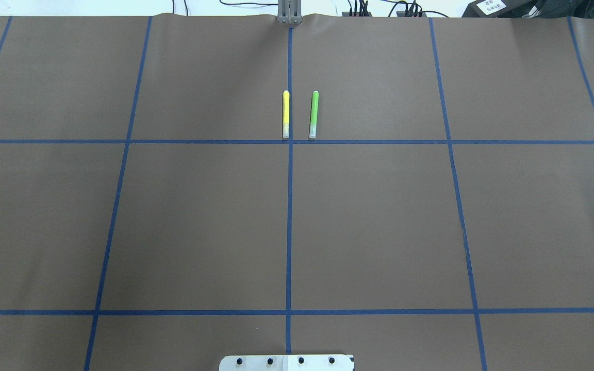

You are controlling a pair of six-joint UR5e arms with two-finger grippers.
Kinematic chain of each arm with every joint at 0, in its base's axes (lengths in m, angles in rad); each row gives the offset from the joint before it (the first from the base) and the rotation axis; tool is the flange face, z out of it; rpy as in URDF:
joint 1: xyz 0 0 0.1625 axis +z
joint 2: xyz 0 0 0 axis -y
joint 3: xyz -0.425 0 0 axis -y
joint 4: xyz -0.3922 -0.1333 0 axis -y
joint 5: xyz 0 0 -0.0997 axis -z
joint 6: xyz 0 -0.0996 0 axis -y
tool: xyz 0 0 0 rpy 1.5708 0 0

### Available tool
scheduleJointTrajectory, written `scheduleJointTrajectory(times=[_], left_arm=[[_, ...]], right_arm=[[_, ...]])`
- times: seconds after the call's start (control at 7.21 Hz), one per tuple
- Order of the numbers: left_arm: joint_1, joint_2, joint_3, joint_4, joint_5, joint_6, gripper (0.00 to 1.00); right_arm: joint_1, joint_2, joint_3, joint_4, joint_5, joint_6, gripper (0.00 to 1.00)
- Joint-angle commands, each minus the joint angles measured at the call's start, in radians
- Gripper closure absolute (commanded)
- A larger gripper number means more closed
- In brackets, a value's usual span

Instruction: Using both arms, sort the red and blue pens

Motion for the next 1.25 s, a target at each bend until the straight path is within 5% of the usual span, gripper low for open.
scheduleJointTrajectory(times=[0.0, 1.11], left_arm=[[-0.001, 0.002, -0.004, -0.001, 0.001, 0.000, 1.00], [-0.012, 0.003, -0.019, -0.001, -0.002, 0.001, 1.00]], right_arm=[[0.016, -0.082, -0.002, -0.071, 0.063, -0.005, 1.00], [0.014, -0.092, -0.068, -0.132, 0.178, 0.001, 1.00]])
